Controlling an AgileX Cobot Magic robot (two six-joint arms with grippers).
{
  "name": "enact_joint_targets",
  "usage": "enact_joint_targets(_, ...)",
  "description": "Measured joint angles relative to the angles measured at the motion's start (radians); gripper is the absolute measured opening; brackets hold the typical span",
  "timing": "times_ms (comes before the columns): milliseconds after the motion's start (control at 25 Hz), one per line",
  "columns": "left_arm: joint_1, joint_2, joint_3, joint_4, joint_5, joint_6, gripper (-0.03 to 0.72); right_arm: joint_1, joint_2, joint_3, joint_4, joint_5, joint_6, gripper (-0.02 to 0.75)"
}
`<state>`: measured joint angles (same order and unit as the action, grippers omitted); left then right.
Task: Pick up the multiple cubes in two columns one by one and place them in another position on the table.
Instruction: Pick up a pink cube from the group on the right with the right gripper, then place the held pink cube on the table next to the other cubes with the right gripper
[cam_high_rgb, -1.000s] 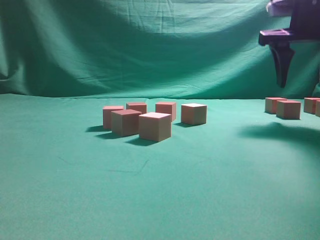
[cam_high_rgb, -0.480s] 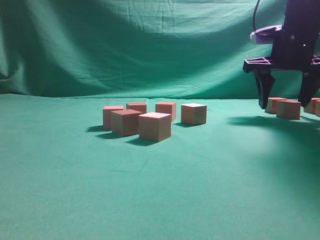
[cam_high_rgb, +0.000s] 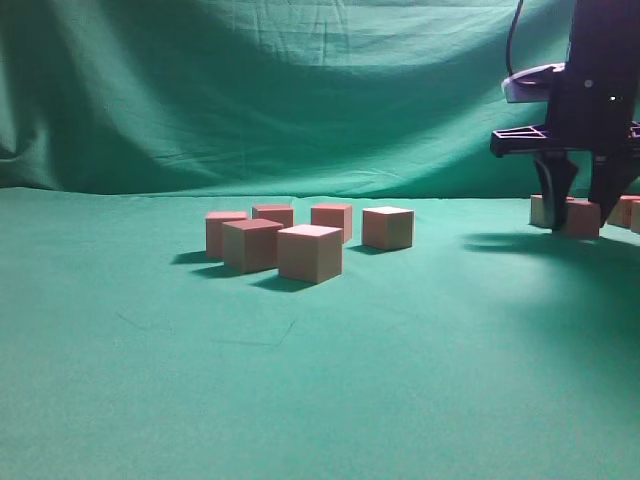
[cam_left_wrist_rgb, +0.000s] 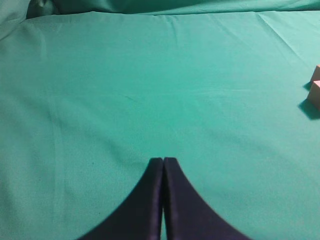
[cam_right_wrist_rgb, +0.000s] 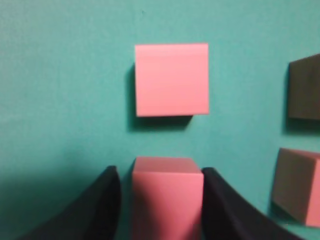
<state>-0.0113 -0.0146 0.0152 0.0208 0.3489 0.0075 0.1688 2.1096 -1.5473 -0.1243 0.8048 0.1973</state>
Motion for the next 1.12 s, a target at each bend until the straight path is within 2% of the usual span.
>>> enact_joint_targets(40,0.000,0.000,0.000,0.000,0.000,0.000,0.000,0.000,0.000,-0.002,0.000,0.005,0.000,0.254)
enact_joint_targets(360,0.000,0.000,0.000,0.000,0.000,0.000,0.000,0.007,-0.057,-0.004,0.002,0.058,0.000,0.264)
enact_joint_targets(640,0.000,0.000,0.000,0.000,0.000,0.000,0.000,0.103,-0.313,-0.004,0.031,0.229,0.002,0.264)
enact_joint_targets(840,0.000,0.000,0.000,0.000,0.000,0.000,0.000,0.240,-0.409,0.010,0.031,0.361,0.002,0.264)
enact_joint_targets(1120,0.000,0.000,0.000,0.000,0.000,0.000,0.000,0.500,-0.470,0.214,0.044,0.276,0.020,0.264)
